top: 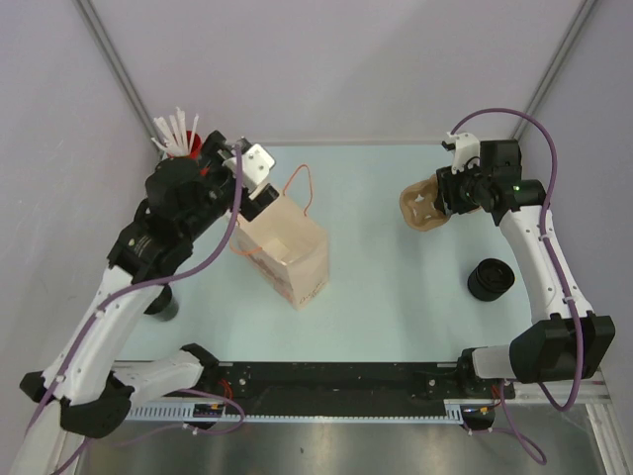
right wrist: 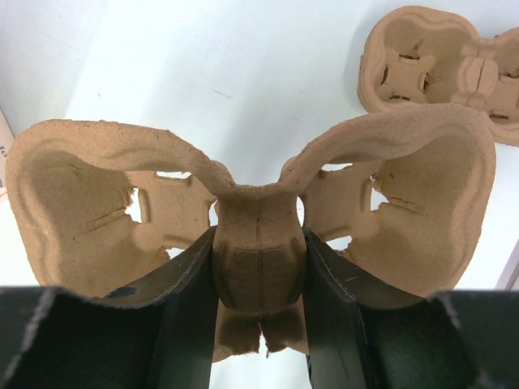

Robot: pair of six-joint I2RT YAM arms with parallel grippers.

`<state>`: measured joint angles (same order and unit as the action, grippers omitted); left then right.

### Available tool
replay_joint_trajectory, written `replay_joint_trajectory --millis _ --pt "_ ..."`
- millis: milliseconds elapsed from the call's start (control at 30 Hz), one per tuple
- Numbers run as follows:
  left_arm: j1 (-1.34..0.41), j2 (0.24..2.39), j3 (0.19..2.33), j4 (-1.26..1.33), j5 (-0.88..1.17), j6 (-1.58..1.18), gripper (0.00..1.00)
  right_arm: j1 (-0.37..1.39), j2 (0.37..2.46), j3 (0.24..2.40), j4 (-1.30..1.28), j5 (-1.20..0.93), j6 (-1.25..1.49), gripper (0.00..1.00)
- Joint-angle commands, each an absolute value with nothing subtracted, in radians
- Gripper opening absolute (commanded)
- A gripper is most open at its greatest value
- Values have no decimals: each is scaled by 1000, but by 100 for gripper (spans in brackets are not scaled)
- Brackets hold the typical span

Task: Pack the takeout coffee

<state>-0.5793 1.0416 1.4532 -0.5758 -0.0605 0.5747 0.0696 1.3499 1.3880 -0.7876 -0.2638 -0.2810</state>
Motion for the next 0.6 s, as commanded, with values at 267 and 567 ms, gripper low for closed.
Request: replay_joint_trajectory --millis 267,567 --pt "-345 1405 1663 -768 124 508 97 63 1335 1384 -759 -284 -276 37" --pt "-299 1560 1864 -1034 187 538 80 64 1330 1381 -756 -285 -278 37"
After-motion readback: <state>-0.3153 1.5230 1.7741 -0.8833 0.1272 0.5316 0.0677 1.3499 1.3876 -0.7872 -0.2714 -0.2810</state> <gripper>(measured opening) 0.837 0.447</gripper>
